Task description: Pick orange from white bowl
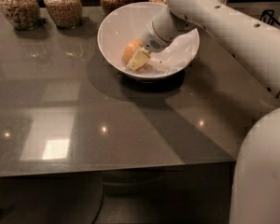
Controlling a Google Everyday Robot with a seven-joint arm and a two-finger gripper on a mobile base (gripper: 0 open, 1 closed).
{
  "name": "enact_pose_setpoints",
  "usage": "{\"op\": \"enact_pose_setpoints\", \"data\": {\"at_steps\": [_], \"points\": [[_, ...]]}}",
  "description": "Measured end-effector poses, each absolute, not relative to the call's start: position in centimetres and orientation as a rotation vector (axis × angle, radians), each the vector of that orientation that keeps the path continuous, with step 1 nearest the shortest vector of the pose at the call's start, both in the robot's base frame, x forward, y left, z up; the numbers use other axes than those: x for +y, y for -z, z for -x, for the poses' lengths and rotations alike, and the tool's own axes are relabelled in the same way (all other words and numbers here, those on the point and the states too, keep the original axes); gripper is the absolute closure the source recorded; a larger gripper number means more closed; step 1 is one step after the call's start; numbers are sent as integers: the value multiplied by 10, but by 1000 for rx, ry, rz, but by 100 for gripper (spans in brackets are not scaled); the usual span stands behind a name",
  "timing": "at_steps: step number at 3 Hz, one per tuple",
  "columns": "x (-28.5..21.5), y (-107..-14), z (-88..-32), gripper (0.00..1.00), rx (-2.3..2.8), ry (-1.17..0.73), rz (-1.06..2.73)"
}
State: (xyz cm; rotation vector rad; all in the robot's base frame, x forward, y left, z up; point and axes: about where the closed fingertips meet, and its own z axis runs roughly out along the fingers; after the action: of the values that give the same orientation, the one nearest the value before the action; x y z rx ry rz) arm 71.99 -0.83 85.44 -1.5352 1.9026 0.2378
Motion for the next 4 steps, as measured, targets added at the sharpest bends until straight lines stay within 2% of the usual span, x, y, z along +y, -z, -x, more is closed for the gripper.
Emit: {"op": "enact_pose_setpoints", "data": {"at_steps": [1, 2, 4], "points": [[-11, -870, -712, 88, 1878, -273, 1500], [-18, -895, -699, 100, 1845, -352, 1426], [-46, -952, -638, 100, 1757, -562, 1201]]}}
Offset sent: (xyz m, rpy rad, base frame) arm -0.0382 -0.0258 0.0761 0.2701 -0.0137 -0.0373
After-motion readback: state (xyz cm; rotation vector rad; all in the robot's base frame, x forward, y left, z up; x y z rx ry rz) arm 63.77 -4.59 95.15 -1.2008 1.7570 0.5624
